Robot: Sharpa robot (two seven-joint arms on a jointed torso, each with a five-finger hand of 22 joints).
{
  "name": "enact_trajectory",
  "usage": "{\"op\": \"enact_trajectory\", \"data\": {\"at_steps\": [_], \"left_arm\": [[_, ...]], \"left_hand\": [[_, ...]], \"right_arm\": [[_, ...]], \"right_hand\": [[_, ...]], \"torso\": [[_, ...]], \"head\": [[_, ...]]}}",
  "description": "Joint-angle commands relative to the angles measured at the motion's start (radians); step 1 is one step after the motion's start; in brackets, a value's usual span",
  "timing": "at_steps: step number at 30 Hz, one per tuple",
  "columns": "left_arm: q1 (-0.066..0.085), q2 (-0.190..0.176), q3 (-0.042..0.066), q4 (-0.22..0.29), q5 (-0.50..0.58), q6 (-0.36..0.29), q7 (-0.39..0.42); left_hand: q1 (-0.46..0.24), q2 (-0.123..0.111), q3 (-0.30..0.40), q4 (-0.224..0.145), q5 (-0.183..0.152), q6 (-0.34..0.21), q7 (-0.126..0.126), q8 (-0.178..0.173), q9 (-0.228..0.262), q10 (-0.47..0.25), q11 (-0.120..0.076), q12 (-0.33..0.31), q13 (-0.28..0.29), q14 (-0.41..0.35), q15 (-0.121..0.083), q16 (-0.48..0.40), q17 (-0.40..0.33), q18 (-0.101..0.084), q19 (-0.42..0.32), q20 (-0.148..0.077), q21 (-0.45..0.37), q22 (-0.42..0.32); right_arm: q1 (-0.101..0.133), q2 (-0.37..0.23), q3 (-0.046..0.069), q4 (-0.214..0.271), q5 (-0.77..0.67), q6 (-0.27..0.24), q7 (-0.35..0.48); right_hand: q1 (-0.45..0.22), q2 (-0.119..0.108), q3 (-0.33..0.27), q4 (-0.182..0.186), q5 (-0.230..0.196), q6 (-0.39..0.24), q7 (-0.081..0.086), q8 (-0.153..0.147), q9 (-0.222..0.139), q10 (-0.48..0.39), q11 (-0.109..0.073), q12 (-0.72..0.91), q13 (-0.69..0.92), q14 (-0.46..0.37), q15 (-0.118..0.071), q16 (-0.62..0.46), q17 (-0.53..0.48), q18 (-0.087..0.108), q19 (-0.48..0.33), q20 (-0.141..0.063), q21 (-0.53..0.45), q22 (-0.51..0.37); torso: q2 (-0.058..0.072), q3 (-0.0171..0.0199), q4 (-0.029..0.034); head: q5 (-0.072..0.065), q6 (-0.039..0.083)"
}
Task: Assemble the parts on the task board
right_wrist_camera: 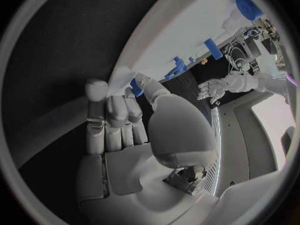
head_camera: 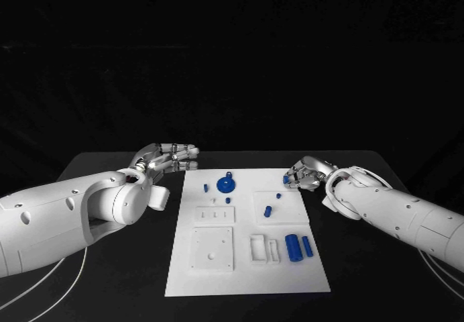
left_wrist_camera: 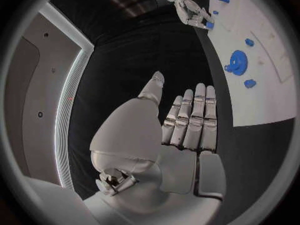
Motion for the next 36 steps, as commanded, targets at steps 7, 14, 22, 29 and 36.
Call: {"op": "enact_trajectory", "data": {"at_steps": [7, 14, 22, 29, 36], "left_arm": [[0.007, 0.003, 0.001, -0.006, -0.027, 0.028, -0.028], [0.018, 0.013, 0.001, -0.018, -0.083, 0.023, -0.083], [0.044, 0.030, 0.001, -0.028, -0.169, 0.047, -0.192], [0.059, 0.058, 0.001, -0.032, -0.230, 0.086, -0.292], [0.062, 0.067, 0.001, -0.027, -0.248, 0.101, -0.334]], "left_hand": [[-0.009, 0.033, -0.027, -0.012, 0.011, 0.075, -0.012, 0.007, 0.005, 0.088, -0.034, 0.007, 0.002, 0.143, -0.064, 0.135, 0.017, -0.047, 0.077, -0.062, 0.055, 0.019], [-0.017, 0.039, -0.048, -0.021, 0.026, 0.098, -0.020, 0.008, 0.007, 0.140, -0.057, 0.007, 0.002, 0.217, -0.110, 0.318, 0.064, -0.052, 0.150, -0.116, 0.155, 0.066], [-0.045, 0.056, -0.062, -0.001, 0.025, 0.197, -0.057, 0.009, 0.011, 0.300, -0.110, 0.009, 0.004, 0.204, -0.153, 0.546, 0.183, -0.057, 0.162, -0.159, 0.295, 0.145], [-0.048, 0.062, -0.069, 0.008, 0.025, 0.233, -0.073, 0.008, 0.010, 0.396, -0.142, 0.011, 0.006, 0.221, -0.180, 0.640, 0.221, -0.062, 0.163, -0.188, 0.382, 0.196], [-0.044, 0.062, -0.073, 0.014, 0.021, 0.228, -0.072, 0.008, 0.010, 0.389, -0.138, 0.011, 0.006, 0.211, -0.178, 0.652, 0.215, -0.060, 0.138, -0.186, 0.414, 0.214]], "right_arm": [[0.001, -0.007, 0.000, 0.046, 0.007, -0.020, -0.039], [0.016, -0.019, 0.000, 0.118, 0.002, -0.011, -0.095], [0.034, -0.019, 0.000, 0.208, -0.023, -0.008, -0.185], [0.040, -0.012, 0.000, 0.264, -0.038, -0.017, -0.235], [0.041, -0.005, 0.000, 0.276, -0.062, -0.016, -0.270]], "right_hand": [[-0.047, -0.021, 0.110, -0.008, 0.105, -0.017, 0.004, 0.004, 0.002, 0.000, -0.003, -0.005, 0.003, -0.003, -0.005, -0.002, 0.000, 0.001, 0.044, -0.005, 0.005, 0.057], [-0.055, -0.024, 0.084, 0.005, 0.076, -0.014, 0.001, 0.004, 0.002, 0.003, -0.004, -0.004, 0.005, -0.002, -0.005, -0.003, 0.000, 0.003, 0.044, -0.004, 0.001, 0.055], [-0.046, -0.024, 0.063, 0.020, 0.046, -0.003, -0.003, 0.003, 0.002, 0.005, -0.006, -0.004, 0.007, -0.001, -0.007, -0.005, -0.001, 0.003, 0.046, -0.005, 0.001, 0.052], [-0.040, -0.022, 0.057, 0.028, 0.032, 0.009, -0.008, 0.004, 0.003, 0.005, -0.008, -0.004, 0.007, -0.001, -0.008, -0.006, -0.002, 0.002, 0.046, -0.006, 0.000, 0.051], [-0.038, -0.026, 0.065, 0.032, 0.013, 0.009, -0.007, 0.004, 0.002, 0.005, -0.008, -0.006, 0.007, -0.001, -0.008, -0.008, -0.004, 0.001, 0.045, -0.007, -0.003, 0.049]], "torso": [[-0.001, -0.0014, -0.0026], [-0.005, -0.0042, -0.0132], [-0.018, -0.0069, -0.0181], [-0.028, -0.0087, -0.0172], [-0.029, -0.0092, -0.0176]], "head": [[0.001, 0.002], [0.004, 0.009], [0.019, 0.007], [0.028, 0.006], [0.027, 0.003]]}}
